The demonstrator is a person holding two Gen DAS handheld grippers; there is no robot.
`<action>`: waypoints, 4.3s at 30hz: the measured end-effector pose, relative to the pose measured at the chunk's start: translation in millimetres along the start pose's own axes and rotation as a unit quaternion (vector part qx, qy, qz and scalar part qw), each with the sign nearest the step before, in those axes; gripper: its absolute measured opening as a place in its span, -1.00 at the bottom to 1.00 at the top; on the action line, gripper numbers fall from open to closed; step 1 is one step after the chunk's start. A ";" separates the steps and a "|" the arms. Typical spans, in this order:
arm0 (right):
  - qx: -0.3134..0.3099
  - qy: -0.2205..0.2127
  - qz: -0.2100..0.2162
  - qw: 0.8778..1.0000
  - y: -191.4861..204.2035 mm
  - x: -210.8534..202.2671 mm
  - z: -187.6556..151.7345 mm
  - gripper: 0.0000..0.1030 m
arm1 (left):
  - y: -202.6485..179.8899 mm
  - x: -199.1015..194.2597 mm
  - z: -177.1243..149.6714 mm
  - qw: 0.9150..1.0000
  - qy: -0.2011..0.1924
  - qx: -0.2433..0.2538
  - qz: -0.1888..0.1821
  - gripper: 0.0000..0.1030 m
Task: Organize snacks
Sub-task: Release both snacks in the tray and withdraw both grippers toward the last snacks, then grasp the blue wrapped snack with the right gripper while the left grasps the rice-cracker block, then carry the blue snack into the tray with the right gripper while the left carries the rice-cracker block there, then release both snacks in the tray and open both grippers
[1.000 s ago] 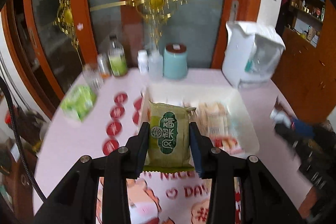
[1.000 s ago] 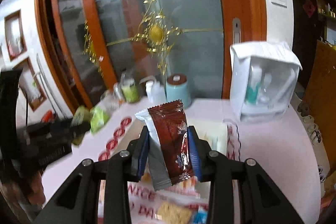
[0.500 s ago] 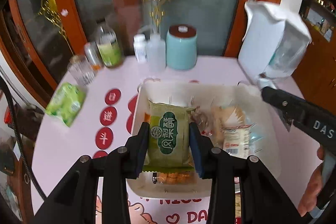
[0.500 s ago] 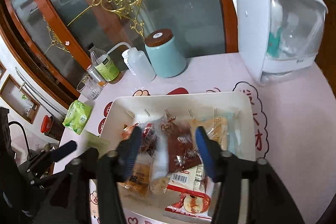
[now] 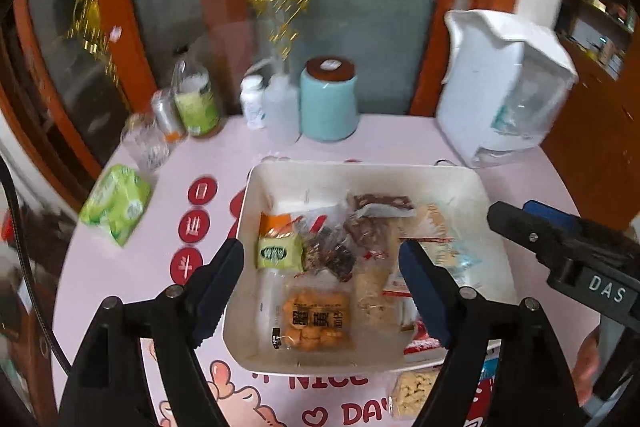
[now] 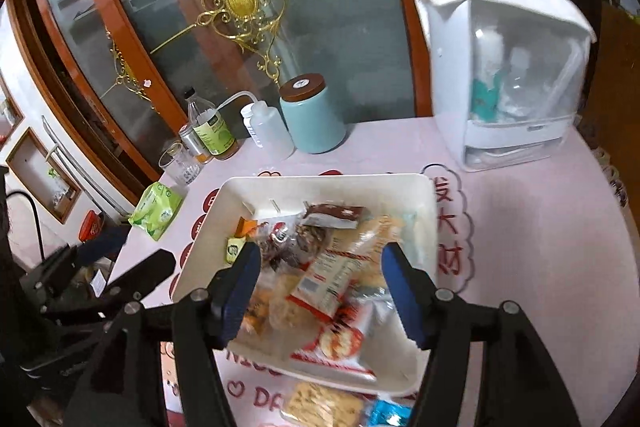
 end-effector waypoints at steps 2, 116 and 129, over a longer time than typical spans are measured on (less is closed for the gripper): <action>-0.003 -0.003 -0.011 1.000 -4.7 -12.8 -6.1 0.24 | -10.2 -15.2 -1.5 1.000 -0.018 0.017 -0.007 0.53; -0.049 -0.100 -0.044 0.993 43.3 -78.1 -11.6 -0.14 | 7.9 -96.8 -22.3 0.998 -0.064 0.014 0.020 0.63; -0.012 -0.029 -0.041 0.999 25.9 33.0 55.7 0.22 | 17.7 -27.7 42.0 0.997 -0.042 0.009 0.060 0.65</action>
Point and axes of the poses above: each gripper's, at about its wrist camera, not at the fingertips, and x roughly the way its jaws point, y to its left, z to its top, the point moved 3 cm from there along x, roughly the way its jaws point, and after that the axes turned 3 degrees about z, right-handed, at the moved point
